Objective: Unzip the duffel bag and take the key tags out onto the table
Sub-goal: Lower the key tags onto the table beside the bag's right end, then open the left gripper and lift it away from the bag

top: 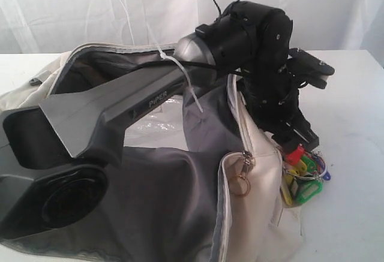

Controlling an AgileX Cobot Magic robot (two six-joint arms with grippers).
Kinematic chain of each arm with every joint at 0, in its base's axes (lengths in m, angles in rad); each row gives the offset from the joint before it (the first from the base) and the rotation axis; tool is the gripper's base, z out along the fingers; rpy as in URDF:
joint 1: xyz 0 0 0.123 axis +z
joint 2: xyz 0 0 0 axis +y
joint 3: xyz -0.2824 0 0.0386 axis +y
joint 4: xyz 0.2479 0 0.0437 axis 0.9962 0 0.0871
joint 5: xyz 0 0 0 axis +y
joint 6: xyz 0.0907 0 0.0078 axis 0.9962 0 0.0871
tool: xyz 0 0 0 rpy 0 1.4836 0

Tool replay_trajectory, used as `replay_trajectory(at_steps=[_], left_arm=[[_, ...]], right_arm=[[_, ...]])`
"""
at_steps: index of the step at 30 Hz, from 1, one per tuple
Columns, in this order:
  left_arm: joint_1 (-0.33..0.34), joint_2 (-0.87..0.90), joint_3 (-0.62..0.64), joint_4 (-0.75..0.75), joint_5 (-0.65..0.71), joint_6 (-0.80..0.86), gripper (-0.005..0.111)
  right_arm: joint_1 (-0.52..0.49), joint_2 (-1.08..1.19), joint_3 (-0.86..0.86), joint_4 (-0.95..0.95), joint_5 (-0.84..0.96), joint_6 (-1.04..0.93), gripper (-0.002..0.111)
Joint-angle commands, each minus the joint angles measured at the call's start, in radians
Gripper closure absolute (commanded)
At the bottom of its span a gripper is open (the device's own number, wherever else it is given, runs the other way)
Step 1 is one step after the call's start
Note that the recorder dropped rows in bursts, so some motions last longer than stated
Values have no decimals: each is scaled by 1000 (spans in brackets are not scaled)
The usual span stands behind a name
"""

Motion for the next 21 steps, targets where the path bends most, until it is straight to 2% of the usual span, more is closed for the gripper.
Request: replay_trajectory(at_steps=[1,9,13,15,18,21], left_arm=[[14,-64,-5,-9,61,7,42],[14,-204,-5,-190,-38,19,42],[14,-281,-5,-184,-64,23,42],[14,-317,-5,-165,-20,23,45],[14,-363,-5,-125,92,23,57],[14,-411,8,-105,92,-9,77]], right_arm=[[2,-6,-6,-5,-4,1,108],[2,-6,-6,-5,3,1,108],[2,-6,-6,-5,3,1,108],[2,-6,-6,-5,3,1,108],[2,-6,-6,-5,3,1,108],[2,-6,-6,-5,3,1,108]])
